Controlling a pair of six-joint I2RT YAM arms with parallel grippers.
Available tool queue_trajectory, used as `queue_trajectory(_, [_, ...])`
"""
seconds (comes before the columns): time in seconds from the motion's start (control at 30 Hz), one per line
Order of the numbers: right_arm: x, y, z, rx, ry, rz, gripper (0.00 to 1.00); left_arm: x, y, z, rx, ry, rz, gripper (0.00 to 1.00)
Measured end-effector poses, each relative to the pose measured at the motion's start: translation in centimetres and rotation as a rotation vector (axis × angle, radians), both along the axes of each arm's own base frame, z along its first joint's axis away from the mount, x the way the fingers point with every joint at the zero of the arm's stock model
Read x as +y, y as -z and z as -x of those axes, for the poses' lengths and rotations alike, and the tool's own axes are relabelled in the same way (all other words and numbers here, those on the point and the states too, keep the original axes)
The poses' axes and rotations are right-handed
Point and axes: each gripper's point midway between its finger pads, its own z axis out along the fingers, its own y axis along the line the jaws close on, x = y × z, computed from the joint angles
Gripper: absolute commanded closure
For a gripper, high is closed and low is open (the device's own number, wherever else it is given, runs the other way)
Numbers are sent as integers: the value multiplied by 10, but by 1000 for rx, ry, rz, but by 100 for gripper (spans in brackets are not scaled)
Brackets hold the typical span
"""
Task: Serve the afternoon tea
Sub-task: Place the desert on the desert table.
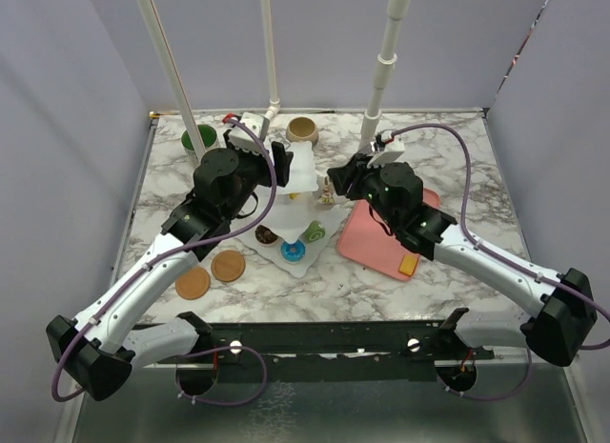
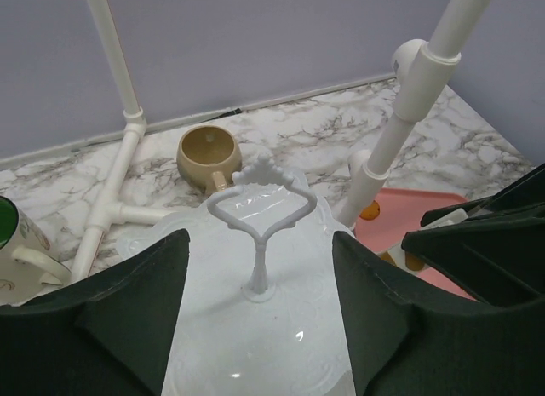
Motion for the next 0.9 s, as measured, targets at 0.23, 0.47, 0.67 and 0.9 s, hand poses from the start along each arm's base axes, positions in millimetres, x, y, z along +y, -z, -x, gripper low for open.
queue_trajectory(0.23, [11,6,-3,17,21,4,90,9,-9,11,-24,-2,14,20])
queue_trajectory(0.47, [17,6,-9,19,61,3,87,15,-6,19,-35,0,-1,18])
queue_trajectory(0.67, [20,17,-14,38,83,12,80,15,-2,21,-32,11,-15,18])
queue_trajectory(0.9, [22,25,-18,51,96,19,56,13,-2,22,-38,31,-27,17])
